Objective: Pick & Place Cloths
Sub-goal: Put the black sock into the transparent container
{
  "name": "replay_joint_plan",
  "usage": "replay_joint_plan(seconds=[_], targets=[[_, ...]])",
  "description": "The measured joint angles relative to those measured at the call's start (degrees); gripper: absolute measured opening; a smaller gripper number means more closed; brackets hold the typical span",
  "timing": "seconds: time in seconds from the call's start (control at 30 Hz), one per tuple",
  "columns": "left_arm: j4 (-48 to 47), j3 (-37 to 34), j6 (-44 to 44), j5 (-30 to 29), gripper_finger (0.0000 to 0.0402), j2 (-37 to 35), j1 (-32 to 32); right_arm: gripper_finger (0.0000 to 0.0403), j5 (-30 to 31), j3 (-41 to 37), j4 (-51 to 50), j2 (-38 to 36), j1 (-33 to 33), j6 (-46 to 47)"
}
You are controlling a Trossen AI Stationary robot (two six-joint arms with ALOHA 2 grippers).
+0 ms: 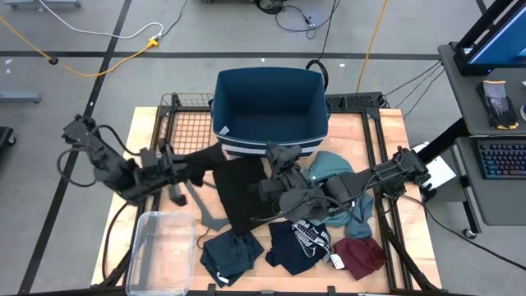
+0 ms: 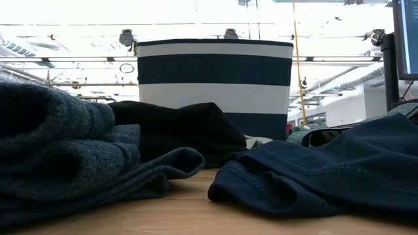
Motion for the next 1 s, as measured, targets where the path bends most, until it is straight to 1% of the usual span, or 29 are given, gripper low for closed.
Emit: replay_joint_plan(seconds=[0.13, 0.23, 0.3, 0.37, 0.47, 0.53, 0.6, 0.77, 0.87, 0.93, 1.0], targets=[[0.0, 0.0, -7.7, 0.0, 0.0000, -1.2, -4.6, 0.0199, -0.1, 0.0, -3.8, 0.0, 0.0, 6.6], [-0.1, 0.0, -13.5, 0.0, 0.0000, -1.4, -7.7, 0.0197, -0.4, 0.0, -8.4, -0.2, 0.6, 12.4], [-0.2, 0.0, -17.4, 0.1, 0.0000, -1.4, -9.8, 0.0196, -2.9, -0.1, -12.2, -0.8, 1.3, 17.3], [-0.2, 0.0, -21.7, 1.1, 0.0000, -1.4, -11.7, 0.0196, -6.8, 0.0, -15.3, -1.3, 1.9, 22.6], [-0.2, 0.0, -26.7, 6.3, 0.0000, -1.3, -13.6, 0.0196, -11.4, -0.1, -20.0, -2.4, 3.2, 29.4], [-0.2, 0.0, -28.9, 9.6, 0.0000, -1.2, -14.1, 0.0196, -13.8, 0.0, -22.2, -3.1, 3.5, 32.9], [-0.1, 0.0, -30.8, 11.1, 0.0000, -0.8, -14.2, 0.0196, -15.9, 0.0, -24.3, -4.1, 4.0, 36.1], [0.0, 0.0, -34.0, 11.0, 0.0000, 0.2, -13.9, 0.0196, -23.2, 0.0, -28.8, -6.4, 4.5, 43.2], [-0.1, 0.0, -35.1, 11.0, 0.0000, 0.9, -13.4, 0.0196, -26.8, 0.0, -29.8, -7.7, 4.5, 46.2], [-0.1, 0.0, -35.3, 10.1, 0.0000, 1.3, -13.1, 0.0196, -27.0, 0.0, -30.5, -8.4, 4.8, 47.5], [-1.2, 0.0, -35.6, 7.8, 0.0000, 1.6, -13.0, 0.0196, -27.1, 0.0, -31.5, -8.9, 4.9, 48.7]])
